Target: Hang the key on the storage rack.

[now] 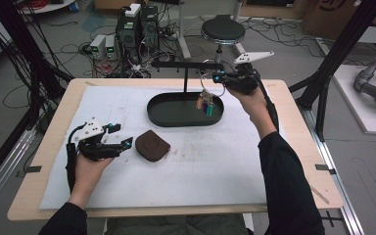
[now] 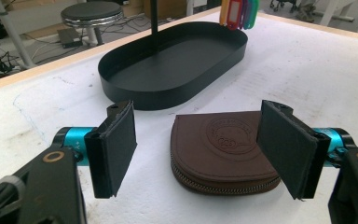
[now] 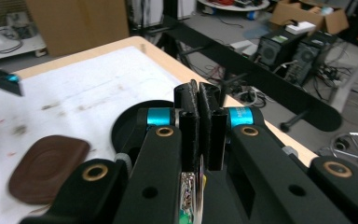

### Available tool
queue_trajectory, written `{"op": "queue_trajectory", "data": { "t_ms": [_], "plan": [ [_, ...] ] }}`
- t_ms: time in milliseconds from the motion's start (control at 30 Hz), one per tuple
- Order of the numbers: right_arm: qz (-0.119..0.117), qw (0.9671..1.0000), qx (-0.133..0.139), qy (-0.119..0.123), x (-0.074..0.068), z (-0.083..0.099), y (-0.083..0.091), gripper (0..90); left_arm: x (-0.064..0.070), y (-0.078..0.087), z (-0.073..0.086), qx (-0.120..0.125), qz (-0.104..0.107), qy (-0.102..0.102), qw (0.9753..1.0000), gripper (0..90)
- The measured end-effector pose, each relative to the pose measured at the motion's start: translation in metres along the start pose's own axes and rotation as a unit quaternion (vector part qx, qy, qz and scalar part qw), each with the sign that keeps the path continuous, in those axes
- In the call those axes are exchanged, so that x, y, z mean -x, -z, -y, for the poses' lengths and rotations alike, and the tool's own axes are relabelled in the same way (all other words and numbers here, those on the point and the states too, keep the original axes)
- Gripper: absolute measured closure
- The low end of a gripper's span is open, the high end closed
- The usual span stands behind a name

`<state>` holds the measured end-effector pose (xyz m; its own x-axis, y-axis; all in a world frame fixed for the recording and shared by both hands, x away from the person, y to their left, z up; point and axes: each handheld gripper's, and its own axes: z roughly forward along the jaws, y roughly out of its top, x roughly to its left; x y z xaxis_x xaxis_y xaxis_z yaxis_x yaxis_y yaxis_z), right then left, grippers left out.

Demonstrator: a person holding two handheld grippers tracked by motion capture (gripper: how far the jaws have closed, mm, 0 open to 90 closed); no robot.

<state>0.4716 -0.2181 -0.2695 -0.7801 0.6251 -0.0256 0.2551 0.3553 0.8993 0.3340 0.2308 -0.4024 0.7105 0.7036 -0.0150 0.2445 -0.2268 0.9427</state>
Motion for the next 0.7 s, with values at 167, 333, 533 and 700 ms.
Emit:
{"op": "queue_trajectory", "data": {
  "t_ms": [167,333,533,700],
  "plan": [
    [0.019,0.9998,-0.002,-0.011,0.011,0.000,-0.007,88.1,0.000,0.000,0.000,0.000,0.002,-0.001,1.0000,28.3],
    [0.042,0.9983,-0.016,-0.039,0.026,0.008,-0.015,88.2,0.000,-0.003,0.000,-0.002,0.007,-0.003,1.0000,28.3],
    [0.052,0.9960,0.001,-0.073,0.037,0.012,-0.017,88.1,0.001,-0.008,0.000,-0.004,0.011,-0.005,0.9999,28.3],
    [0.054,0.9950,-0.004,-0.085,0.043,0.016,-0.022,88.1,0.002,-0.010,0.000,-0.004,0.011,-0.006,0.9999,28.3]
  ]
}}
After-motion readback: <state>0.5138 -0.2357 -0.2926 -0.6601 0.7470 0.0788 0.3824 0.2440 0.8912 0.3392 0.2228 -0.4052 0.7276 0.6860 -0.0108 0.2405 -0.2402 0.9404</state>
